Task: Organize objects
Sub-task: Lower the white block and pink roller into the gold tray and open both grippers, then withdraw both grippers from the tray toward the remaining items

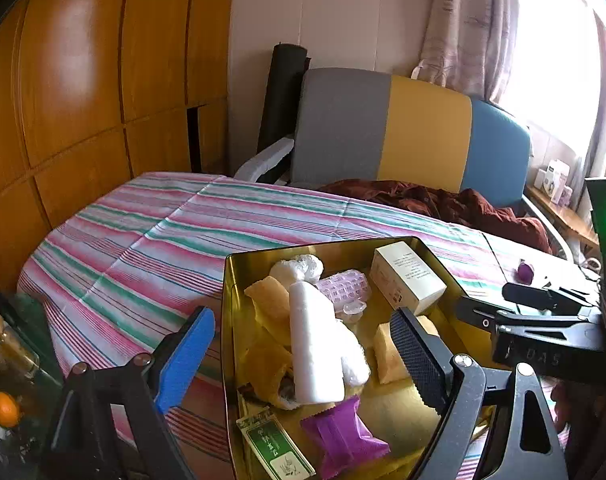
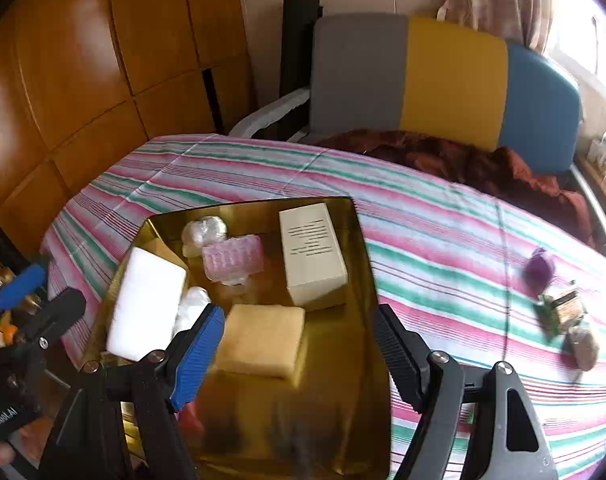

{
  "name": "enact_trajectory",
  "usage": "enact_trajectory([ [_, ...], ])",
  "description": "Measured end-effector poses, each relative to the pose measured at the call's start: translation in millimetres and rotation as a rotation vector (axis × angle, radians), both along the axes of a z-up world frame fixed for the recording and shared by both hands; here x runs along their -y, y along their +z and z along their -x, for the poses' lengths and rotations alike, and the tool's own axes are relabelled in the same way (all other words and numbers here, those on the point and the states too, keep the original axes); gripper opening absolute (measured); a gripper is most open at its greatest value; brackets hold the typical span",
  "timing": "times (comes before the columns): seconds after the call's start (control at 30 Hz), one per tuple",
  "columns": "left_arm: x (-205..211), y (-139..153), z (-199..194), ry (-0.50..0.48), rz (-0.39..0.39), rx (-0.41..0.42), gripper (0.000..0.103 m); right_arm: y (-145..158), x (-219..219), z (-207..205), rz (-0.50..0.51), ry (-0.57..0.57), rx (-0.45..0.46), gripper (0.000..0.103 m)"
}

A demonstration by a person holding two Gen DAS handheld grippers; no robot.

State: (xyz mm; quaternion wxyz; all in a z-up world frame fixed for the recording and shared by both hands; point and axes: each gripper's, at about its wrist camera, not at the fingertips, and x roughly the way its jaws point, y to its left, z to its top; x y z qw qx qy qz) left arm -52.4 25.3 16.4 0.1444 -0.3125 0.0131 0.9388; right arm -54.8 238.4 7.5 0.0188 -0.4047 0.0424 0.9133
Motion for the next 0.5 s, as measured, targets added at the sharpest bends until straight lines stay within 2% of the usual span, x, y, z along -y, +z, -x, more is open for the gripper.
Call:
enact_trajectory([
  [0.27, -12, 6, -16, -0.034, 0.025, -0.023, 0.09, 0, -3, -22, -0.083, -0.022, -0.032, 0.079],
  [0.5, -27, 12, -28, -0.075, 0.055, -0.042, 0.09, 3, -17, -34, -0.075, -0.048, -0.044, 0.079],
])
